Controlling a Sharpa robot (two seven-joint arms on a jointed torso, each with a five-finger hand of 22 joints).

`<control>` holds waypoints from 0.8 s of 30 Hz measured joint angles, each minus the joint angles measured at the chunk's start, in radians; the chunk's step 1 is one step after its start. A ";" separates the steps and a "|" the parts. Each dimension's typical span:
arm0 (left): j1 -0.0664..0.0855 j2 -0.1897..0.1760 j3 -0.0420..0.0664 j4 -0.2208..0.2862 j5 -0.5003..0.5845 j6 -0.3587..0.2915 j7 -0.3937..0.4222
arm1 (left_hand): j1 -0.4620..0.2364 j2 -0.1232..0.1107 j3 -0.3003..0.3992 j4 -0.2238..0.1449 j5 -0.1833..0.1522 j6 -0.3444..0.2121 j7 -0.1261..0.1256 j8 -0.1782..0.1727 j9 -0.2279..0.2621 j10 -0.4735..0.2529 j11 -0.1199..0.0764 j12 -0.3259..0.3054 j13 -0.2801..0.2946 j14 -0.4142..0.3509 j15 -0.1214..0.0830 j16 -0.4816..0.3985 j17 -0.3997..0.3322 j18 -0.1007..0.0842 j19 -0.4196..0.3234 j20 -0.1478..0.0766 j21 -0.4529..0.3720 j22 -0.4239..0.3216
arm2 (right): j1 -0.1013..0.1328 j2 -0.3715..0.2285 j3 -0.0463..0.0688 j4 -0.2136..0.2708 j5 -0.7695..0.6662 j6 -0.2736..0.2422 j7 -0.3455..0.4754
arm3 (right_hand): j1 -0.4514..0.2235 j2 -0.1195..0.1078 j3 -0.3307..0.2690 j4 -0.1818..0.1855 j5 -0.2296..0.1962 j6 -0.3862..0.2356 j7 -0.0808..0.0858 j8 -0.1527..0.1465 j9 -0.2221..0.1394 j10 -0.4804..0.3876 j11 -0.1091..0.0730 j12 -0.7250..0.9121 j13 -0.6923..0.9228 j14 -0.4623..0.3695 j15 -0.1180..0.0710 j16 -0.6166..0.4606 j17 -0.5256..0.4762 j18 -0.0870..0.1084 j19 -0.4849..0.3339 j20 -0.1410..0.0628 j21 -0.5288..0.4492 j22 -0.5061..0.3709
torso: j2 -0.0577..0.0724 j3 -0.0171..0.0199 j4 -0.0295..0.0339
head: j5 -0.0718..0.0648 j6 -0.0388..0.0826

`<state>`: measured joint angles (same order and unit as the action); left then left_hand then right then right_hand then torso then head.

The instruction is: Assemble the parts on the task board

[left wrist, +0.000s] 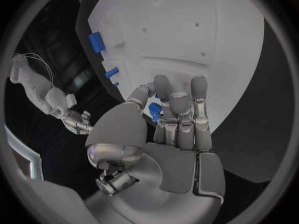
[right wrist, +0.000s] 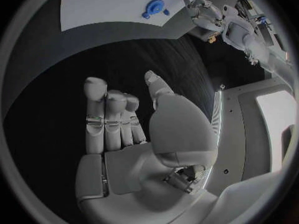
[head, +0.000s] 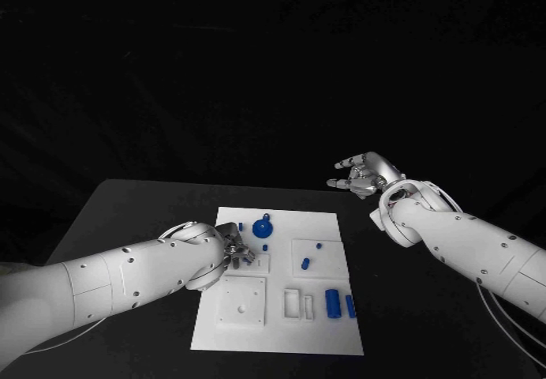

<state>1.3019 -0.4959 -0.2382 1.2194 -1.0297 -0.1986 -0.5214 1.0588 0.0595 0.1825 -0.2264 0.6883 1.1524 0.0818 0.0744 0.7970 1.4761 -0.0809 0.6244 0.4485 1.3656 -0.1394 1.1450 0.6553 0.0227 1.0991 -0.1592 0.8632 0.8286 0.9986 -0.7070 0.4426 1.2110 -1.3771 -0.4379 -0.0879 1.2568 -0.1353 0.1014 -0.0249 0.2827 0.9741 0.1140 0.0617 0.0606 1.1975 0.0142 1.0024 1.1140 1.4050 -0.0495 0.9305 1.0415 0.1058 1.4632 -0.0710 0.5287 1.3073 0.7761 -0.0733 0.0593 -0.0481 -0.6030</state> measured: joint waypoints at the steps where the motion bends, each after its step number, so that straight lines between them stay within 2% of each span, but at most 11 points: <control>1: 0.000 0.000 0.000 0.001 -0.001 0.002 0.000 | 0.000 0.000 0.000 0.000 0.000 0.000 0.000 0.000 0.005 0.000 0.000 0.000 0.000 0.000 0.000 0.000 0.000 0.000 0.000 0.000 0.000 0.001 | 0.000 0.000 0.000 0.000 0.000 0.000 0.000 | 0.000 0.000 0.000 0.000 0.000 0.000 0.000 0.000 0.000 0.000 0.000 0.000 0.000 0.000 0.000 0.000 0.000 0.000 0.000 0.000 0.000 0.000 | 0.000 -0.0001 -0.0002 | -0.001 0.000; 3: 0.000 0.000 0.000 0.001 -0.002 0.006 0.000 | 0.000 0.000 -0.003 -0.003 0.000 0.000 0.000 0.000 0.015 0.000 0.000 0.000 -0.002 0.002 -0.001 0.000 0.000 0.000 0.027 0.002 -0.065 0.082 | 0.000 0.001 0.000 -0.001 0.001 0.000 -0.001 | 0.000 0.000 0.000 0.000 0.000 0.000 0.000 0.000 0.000 0.000 0.000 0.000 0.000 0.000 0.000 0.000 0.000 0.000 0.000 0.000 0.000 0.000 | 0.000 0.0006 -0.0004 | -0.001 -0.001; 6: 0.000 -0.001 0.001 0.002 -0.004 0.013 0.000 | 0.000 0.000 -0.003 -0.003 0.000 0.000 0.000 -0.001 0.023 0.000 0.000 0.000 -0.003 0.005 -0.002 0.000 0.001 0.000 0.034 0.002 -0.087 0.111 | 0.000 0.001 0.000 -0.001 0.001 0.001 -0.002 | 0.000 0.000 0.002 0.002 0.000 0.000 0.000 0.000 0.000 0.000 0.000 0.000 -0.001 0.000 0.000 0.000 0.000 0.000 0.000 0.000 0.000 0.000 | 0.000 0.0007 -0.0005 | -0.001 -0.003; 8: 0.000 -0.001 0.001 0.003 -0.005 0.018 0.000 | 0.000 0.000 -0.003 -0.003 0.000 0.000 0.000 -0.001 0.029 0.000 0.000 0.005 -0.003 0.006 -0.002 0.000 0.004 0.000 0.056 0.002 -0.143 0.178 | 0.000 0.001 0.000 -0.002 0.001 0.001 -0.002 | 0.000 0.000 0.003 0.003 0.000 0.003 -0.002 0.000 0.001 0.000 0.000 0.000 -0.001 0.000 0.000 0.000 0.000 0.000 0.000 0.000 0.000 0.000 | 0.000 0.0010 -0.0004 | -0.002 -0.004; 12: 0.000 -0.001 0.001 0.003 -0.006 0.025 0.000 | 0.002 0.001 -0.003 -0.003 0.000 0.000 0.000 0.003 0.029 0.000 0.000 0.007 -0.003 0.007 0.000 0.000 0.005 0.000 0.063 0.002 -0.166 0.207 | 0.000 0.002 0.000 -0.003 0.002 0.002 -0.003 | 0.000 0.000 0.003 0.003 0.000 0.005 -0.004 0.000 0.001 0.002 -0.002 0.000 -0.001 0.000 0.000 0.000 0.000 -0.001 0.000 0.000 0.000 0.000 | 0.000 0.0012 -0.0002 | -0.002 -0.006; 15: 0.000 -0.001 0.002 0.004 -0.007 0.032 0.000 | 0.002 0.001 -0.003 -0.003 0.000 0.000 0.000 0.004 0.035 0.000 0.000 0.007 -0.004 0.007 0.000 0.000 0.006 0.000 0.090 0.003 -0.235 0.289 | 0.000 0.003 0.000 -0.004 0.002 0.003 -0.005 | 0.000 0.000 0.003 0.003 0.000 0.006 -0.003 0.000 0.001 0.002 -0.002 0.000 -0.001 0.000 0.000 0.000 0.000 -0.001 0.000 0.000 0.000 0.000 | 0.000 0.0012 0.0000 | -0.002 -0.006; 20: 0.001 -0.001 0.003 0.003 -0.009 0.040 0.000 | 0.002 0.001 -0.003 -0.003 0.000 0.000 0.000 0.004 0.037 -0.001 0.000 0.012 -0.003 0.008 0.000 0.000 0.007 -0.001 0.093 0.000 -0.254 0.312 | 0.000 0.004 0.000 -0.006 0.002 0.004 -0.006 | 0.000 0.000 0.003 0.003 0.000 0.006 -0.003 0.000 0.001 0.003 0.000 0.000 -0.003 0.000 0.000 0.000 0.000 -0.005 0.000 0.000 -0.007 0.000 | 0.000 0.0011 0.0003 | -0.002 -0.008; 24: 0.001 -0.001 0.003 0.003 -0.013 0.044 0.000 | 0.002 0.001 -0.003 -0.003 0.000 0.000 0.000 0.004 0.037 -0.001 0.000 0.012 -0.005 0.009 0.001 0.000 0.006 -0.002 0.115 0.003 -0.307 0.368 | 0.000 0.004 0.000 -0.008 0.002 0.006 -0.008 | 0.000 0.000 0.003 0.003 0.000 0.006 -0.003 0.000 0.001 0.002 -0.002 0.000 -0.003 0.000 0.000 0.000 0.000 -0.005 0.000 0.000 -0.008 0.000 | 0.000 0.0006 0.0003 | -0.002 -0.009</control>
<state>1.3026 -0.4968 -0.2347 1.2223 -1.0425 -0.1547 -0.5212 1.0607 0.0609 0.1797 -0.2292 0.6881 1.1525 0.0818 0.0783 0.8344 1.4755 -0.0804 0.6366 0.4438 1.3748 -0.1382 1.1452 0.6614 0.0209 1.2138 -0.1558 0.5567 1.1966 0.9986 -0.7026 0.4426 1.2033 -1.3748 -0.4319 -0.0957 1.2568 -0.1354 0.1041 -0.0222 0.2827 0.9799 0.1108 0.0617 0.0614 1.1993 0.0122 1.0024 1.1108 1.4051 -0.0496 0.9305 1.0412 0.1008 1.4631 -0.0711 0.5211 1.3073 0.7762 -0.0728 0.0596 -0.0500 -0.6119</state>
